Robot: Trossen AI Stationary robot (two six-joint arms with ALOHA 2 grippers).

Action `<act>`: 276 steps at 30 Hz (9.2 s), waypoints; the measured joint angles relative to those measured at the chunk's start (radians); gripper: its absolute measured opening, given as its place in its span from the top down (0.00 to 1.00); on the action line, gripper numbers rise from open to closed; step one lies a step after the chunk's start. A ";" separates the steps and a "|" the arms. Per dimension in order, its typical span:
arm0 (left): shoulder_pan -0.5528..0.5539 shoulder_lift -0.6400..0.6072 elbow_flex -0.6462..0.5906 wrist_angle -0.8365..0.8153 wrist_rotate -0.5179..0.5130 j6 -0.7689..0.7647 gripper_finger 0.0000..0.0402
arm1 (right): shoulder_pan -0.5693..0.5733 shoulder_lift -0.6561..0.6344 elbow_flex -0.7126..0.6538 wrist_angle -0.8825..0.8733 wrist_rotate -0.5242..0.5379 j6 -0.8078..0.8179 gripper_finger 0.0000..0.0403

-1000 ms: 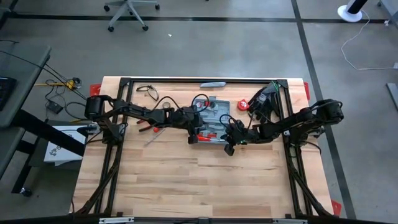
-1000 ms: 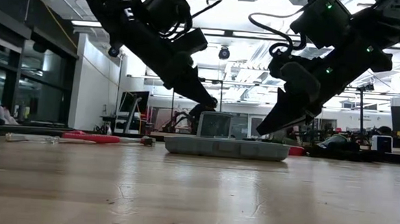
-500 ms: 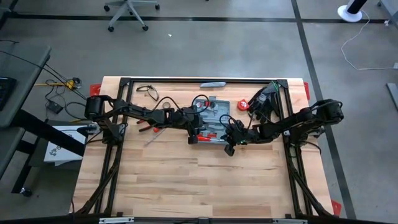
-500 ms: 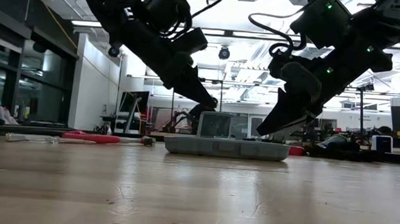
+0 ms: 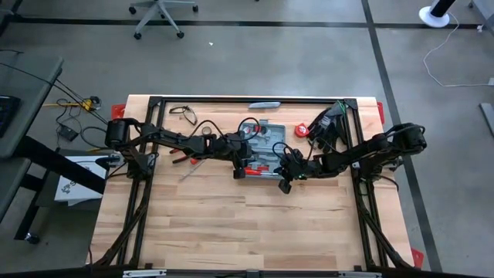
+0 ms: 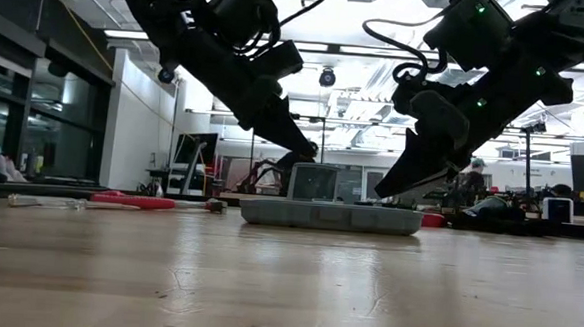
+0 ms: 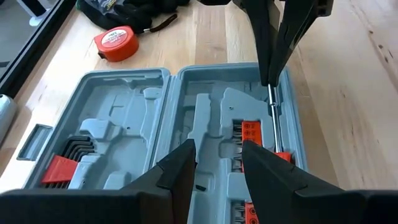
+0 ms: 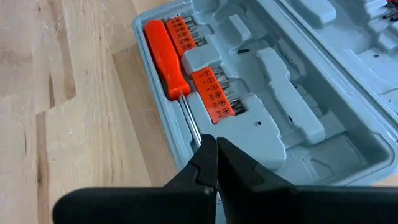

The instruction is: Prefit tool cases

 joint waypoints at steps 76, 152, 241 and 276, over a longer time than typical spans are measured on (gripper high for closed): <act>0.000 0.000 0.000 0.000 -0.005 0.000 0.69 | -0.072 0.012 0.000 -0.020 -0.044 0.000 1.00; -0.003 0.000 0.000 0.004 0.000 -0.083 0.69 | -0.072 0.013 0.000 -0.020 -0.044 0.006 1.00; -0.066 0.000 0.000 -0.135 0.212 -0.146 0.69 | 0.042 0.053 0.005 -0.135 -0.011 0.052 1.00; -0.093 0.195 0.310 -0.655 -0.002 0.143 0.70 | 0.041 0.123 0.001 -0.035 -0.031 0.028 1.00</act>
